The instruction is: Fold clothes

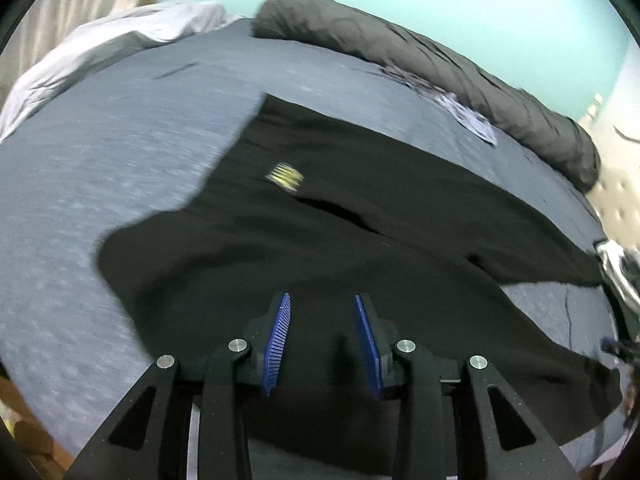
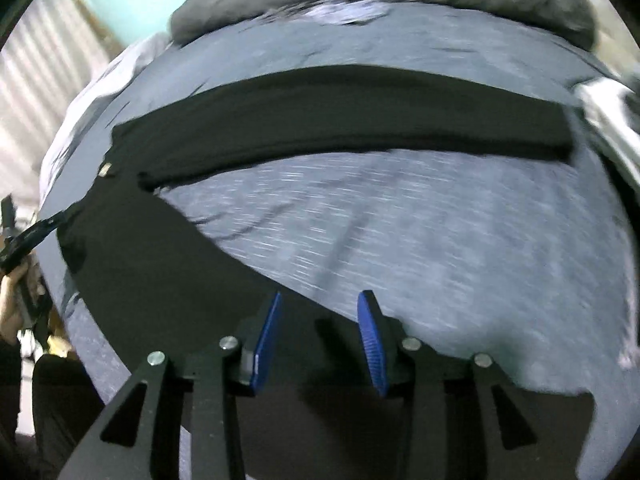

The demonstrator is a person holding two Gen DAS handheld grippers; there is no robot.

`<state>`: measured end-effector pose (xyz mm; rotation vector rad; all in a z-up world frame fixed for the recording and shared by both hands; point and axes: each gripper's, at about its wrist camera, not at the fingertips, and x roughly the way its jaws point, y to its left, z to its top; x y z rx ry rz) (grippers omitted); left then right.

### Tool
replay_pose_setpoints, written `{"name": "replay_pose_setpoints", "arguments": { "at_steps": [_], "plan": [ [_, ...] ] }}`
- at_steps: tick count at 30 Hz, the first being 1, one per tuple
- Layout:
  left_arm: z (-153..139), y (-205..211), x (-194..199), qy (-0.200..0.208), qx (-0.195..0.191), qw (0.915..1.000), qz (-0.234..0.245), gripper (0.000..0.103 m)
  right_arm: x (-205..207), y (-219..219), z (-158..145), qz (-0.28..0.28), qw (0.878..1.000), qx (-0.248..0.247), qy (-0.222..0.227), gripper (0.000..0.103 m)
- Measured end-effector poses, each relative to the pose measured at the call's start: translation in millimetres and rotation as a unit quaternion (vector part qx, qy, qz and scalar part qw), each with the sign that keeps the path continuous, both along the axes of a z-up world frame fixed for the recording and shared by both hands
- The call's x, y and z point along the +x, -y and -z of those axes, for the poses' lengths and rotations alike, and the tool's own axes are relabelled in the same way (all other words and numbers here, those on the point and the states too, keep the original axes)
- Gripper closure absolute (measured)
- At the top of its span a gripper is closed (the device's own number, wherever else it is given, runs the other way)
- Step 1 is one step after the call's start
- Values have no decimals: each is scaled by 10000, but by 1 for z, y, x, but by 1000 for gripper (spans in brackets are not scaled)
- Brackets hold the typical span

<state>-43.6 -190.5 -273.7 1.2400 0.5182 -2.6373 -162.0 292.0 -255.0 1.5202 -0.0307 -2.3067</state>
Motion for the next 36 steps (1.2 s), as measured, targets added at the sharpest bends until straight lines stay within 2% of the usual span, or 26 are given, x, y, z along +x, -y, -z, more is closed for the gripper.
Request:
{"name": "replay_pose_setpoints", "arguments": {
  "at_steps": [5, 14, 15, 16, 19, 22, 27, 32, 36],
  "plan": [
    [20, -34, -7, 13, 60, 9998, 175, 66, -25, 55, 15, -542, 9984, 90, 146, 63],
    [53, -56, -8, 167, -104, 9990, 400, 66, -41, 121, 48, -1435, 9878, 366, 487, 64],
    [55, -55, -8, 171, -98, 9990, 405, 66, -42, 125, 50, -1492, 9867, 394, 514, 67],
    [57, -54, -9, 176, -56, 9990, 403, 66, -42, 128, 53, -1548, 9857, 385, 543, 76],
    [58, -53, -7, 153, -21, 9990, 411, 66, -42, 133, 58, -1689, 9834, 344, 564, 95],
    [60, -54, -7, 153, -41, 9990, 427, 66, -42, 133, 56, -1736, 9829, 302, 535, 99],
    [62, -55, -6, 164, -58, 9989, 431, 66, -54, 115, 34, -1332, 9910, 22, 141, 99],
    [64, -55, -5, 175, -64, 9989, 434, 66, -61, 126, 55, -1274, 9909, 382, 224, 99],
    [66, -54, -5, 178, -47, 9989, 439, 66, -63, 119, 60, -1133, 9923, 356, 341, 96]
  ]
}}
